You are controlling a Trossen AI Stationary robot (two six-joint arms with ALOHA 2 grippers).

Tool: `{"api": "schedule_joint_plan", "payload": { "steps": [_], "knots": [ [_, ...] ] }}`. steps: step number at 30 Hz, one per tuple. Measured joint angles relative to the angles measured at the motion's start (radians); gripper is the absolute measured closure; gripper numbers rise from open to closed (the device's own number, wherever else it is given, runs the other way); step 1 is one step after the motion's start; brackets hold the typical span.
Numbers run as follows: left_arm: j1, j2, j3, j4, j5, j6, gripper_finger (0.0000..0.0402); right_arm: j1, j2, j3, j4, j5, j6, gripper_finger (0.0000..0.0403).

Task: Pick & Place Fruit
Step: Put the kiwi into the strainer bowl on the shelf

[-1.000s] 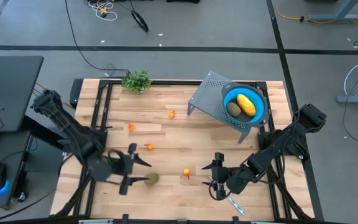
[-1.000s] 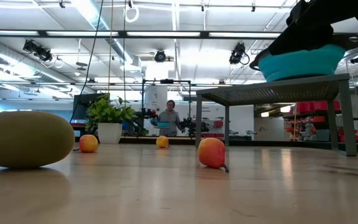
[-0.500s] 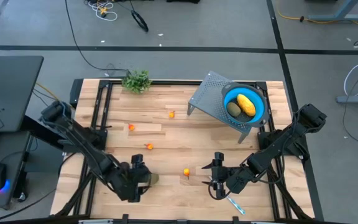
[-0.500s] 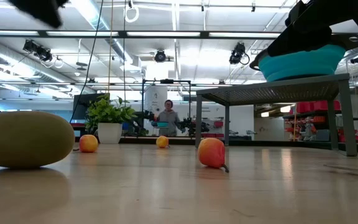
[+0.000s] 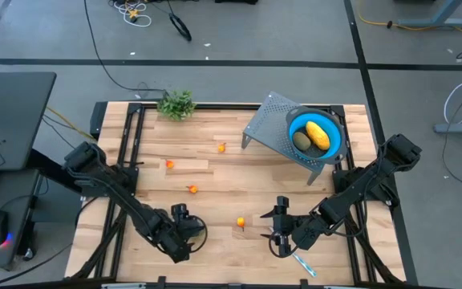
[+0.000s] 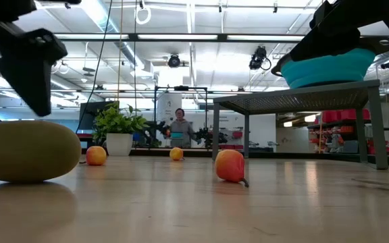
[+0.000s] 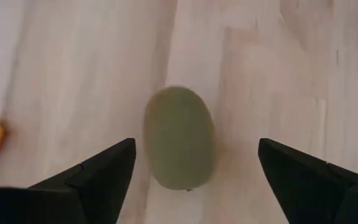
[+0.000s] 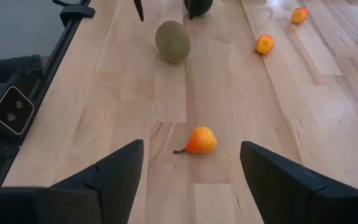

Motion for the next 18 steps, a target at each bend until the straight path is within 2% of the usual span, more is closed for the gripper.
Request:
{"api": "schedule_joint_plan", "payload": {
  "steps": [8, 18],
  "knots": [
    [0.016, 0.034, -0.008, 0.008, -0.015, -0.012, 0.0037, 0.000, -0.001, 0.000, 0.001, 0.000, 0.000, 0.0126],
    [0.034, 0.052, -0.060, 0.042, 0.018, -0.029, 0.0037, -0.002, -0.001, 0.001, 0.000, 0.000, 0.001, 0.0126]
  ]
}}
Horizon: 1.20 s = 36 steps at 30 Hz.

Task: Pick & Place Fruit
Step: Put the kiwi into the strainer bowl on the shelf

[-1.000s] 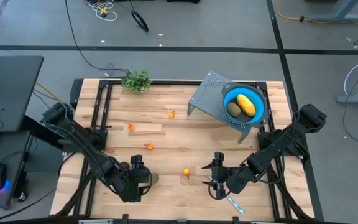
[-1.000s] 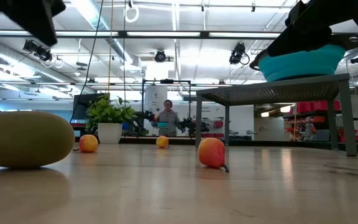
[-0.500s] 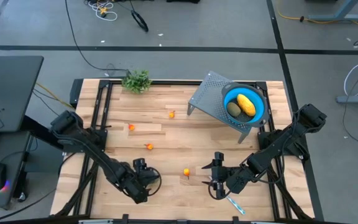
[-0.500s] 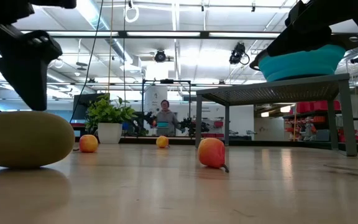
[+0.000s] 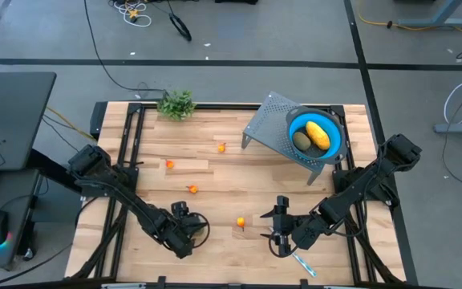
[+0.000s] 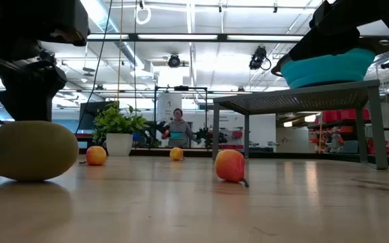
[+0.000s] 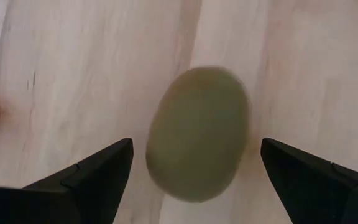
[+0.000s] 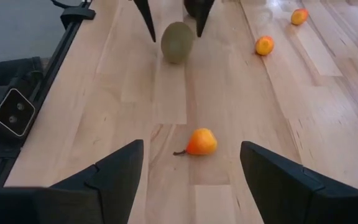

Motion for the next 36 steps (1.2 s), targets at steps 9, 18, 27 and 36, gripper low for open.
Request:
{"api": "schedule_joint_plan", "payload": {
  "steps": [9, 18, 27, 36],
  "knots": [
    [0.001, 0.000, -0.030, 0.016, 0.001, -0.002, 0.0042, 0.000, 0.000, 0.000, 0.001, 0.000, 0.002, 0.0126],
    [0.002, 0.000, -0.068, 0.102, 0.003, 0.033, 0.0104, -0.006, 0.000, 0.000, 0.001, 0.000, 0.002, 0.0126],
    [0.002, 0.000, -0.068, 0.133, 0.003, 0.077, 0.0143, -0.006, 0.000, 0.000, 0.002, 0.000, -0.001, 0.0126],
    [0.002, 0.000, -0.068, 0.134, -0.059, 0.080, 0.0148, -0.006, 0.000, 0.000, 0.002, 0.000, -0.001, 0.0126]
  ]
}}
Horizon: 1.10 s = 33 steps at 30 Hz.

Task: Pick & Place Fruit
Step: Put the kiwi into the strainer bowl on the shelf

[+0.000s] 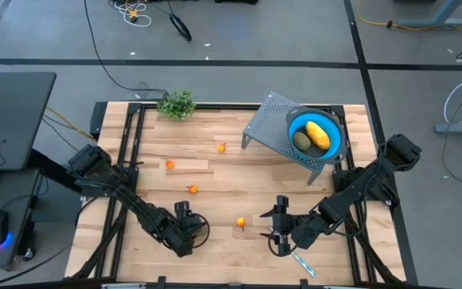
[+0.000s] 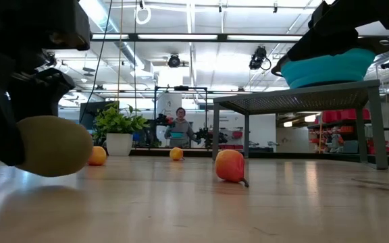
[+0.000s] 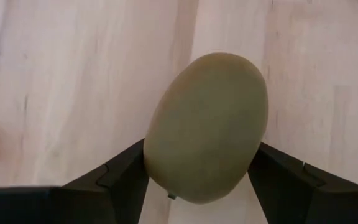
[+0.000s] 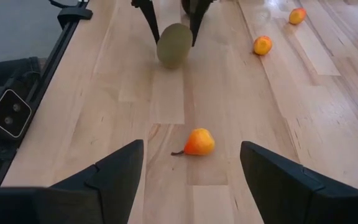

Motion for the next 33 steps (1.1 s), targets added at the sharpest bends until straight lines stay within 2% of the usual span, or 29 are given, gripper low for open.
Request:
{"api": "schedule_joint_plan", "payload": {
  "steps": [6, 15, 20, 25, 33],
  "knots": [
    [0.016, 0.000, 0.003, 0.077, -0.069, 0.060, 0.0149, -0.008, 0.000, 0.000, 0.051, 0.031, -0.026, 0.0126],
    [0.098, 0.000, 0.004, 0.395, -0.122, 0.297, 0.0149, -0.018, 0.010, 0.000, 0.324, 0.018, -0.409, 0.0126],
    [0.158, 0.000, 0.004, 0.595, -0.027, 0.423, 0.0149, -0.019, 0.011, 0.000, 0.355, 0.017, -0.601, 0.0126],
    [0.242, 0.000, 0.005, 0.745, 0.093, 0.413, 0.0149, -0.019, 0.011, 0.000, 0.360, 0.018, -0.720, 0.0126],
    [0.340, 0.000, 0.005, 0.772, 0.224, 0.351, 0.0149, -0.023, 0.012, 0.000, 0.319, 0.034, -0.815, 0.0126]
  ]
}}
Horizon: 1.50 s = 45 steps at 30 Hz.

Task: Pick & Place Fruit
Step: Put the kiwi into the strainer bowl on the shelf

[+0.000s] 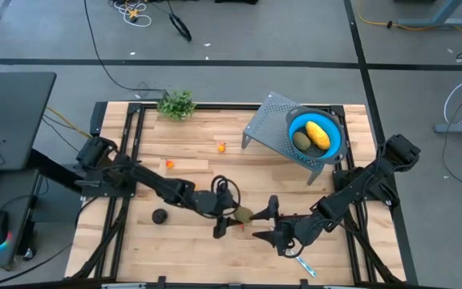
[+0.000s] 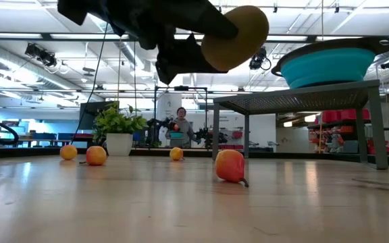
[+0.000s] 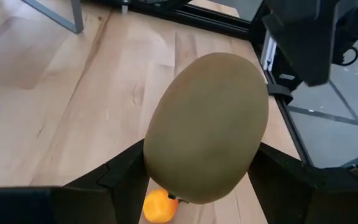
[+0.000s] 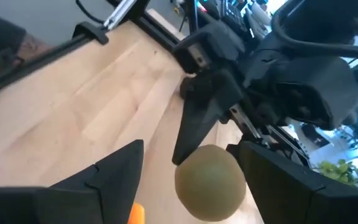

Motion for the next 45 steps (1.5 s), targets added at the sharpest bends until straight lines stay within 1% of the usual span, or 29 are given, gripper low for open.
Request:
{"api": "schedule_joint_plan", "payload": {
  "steps": [5, 8, 13, 16, 18, 23, 27, 30, 34, 41, 45],
  "knots": [
    [0.005, 0.000, -0.001, 0.030, 0.034, -0.005, 0.0149, -0.023, 0.033, 0.000, 0.003, 0.003, -0.015, 0.0125],
    [0.005, 0.000, -0.001, 0.022, 0.040, -0.003, 0.0149, -0.034, 0.047, 0.000, 0.038, 0.009, -0.037, 0.0124],
    [0.002, 0.000, 0.000, 0.018, 0.047, 0.001, 0.0149, -0.052, 0.046, 0.000, 0.075, 0.009, -0.075, 0.0105],
    [0.002, 0.000, 0.000, 0.020, 0.046, 0.010, 0.0149, -0.074, 0.048, 0.000, 0.075, -0.052, -0.054, 0.0087],
    [0.002, 0.000, 0.000, 0.021, 0.046, 0.011, 0.0149, -0.084, 0.061, 0.000, 0.081, -0.067, -0.042, 0.0077],
    [0.002, 0.000, 0.000, 0.020, 0.046, 0.009, 0.0149, -0.093, 0.106, 0.000, 0.092, -0.061, -0.068, 0.0069],
    [0.002, 0.000, 0.000, 0.018, 0.046, 0.007, 0.0149, -0.093, 0.113, 0.000, 0.115, -0.022, -0.076, 0.0068],
    [0.002, 0.000, 0.000, 0.016, 0.046, 0.005, 0.0149, -0.092, 0.113, 0.000, 0.130, -0.017, -0.086, 0.0069],
    [0.002, 0.000, 0.000, 0.014, 0.046, 0.005, 0.0149, -0.092, 0.113, 0.000, 0.110, -0.016, -0.101, 0.0086],
    [0.002, 0.000, 0.000, 0.012, 0.045, 0.005, 0.0149, -0.092, 0.114, 0.000, 0.105, -0.016, -0.102, 0.0137],
    [0.002, 0.000, 0.000, 0.009, 0.045, 0.004, 0.0149, -0.092, 0.114, 0.000, 0.098, -0.016, -0.103, 0.0157]
  ]
}}
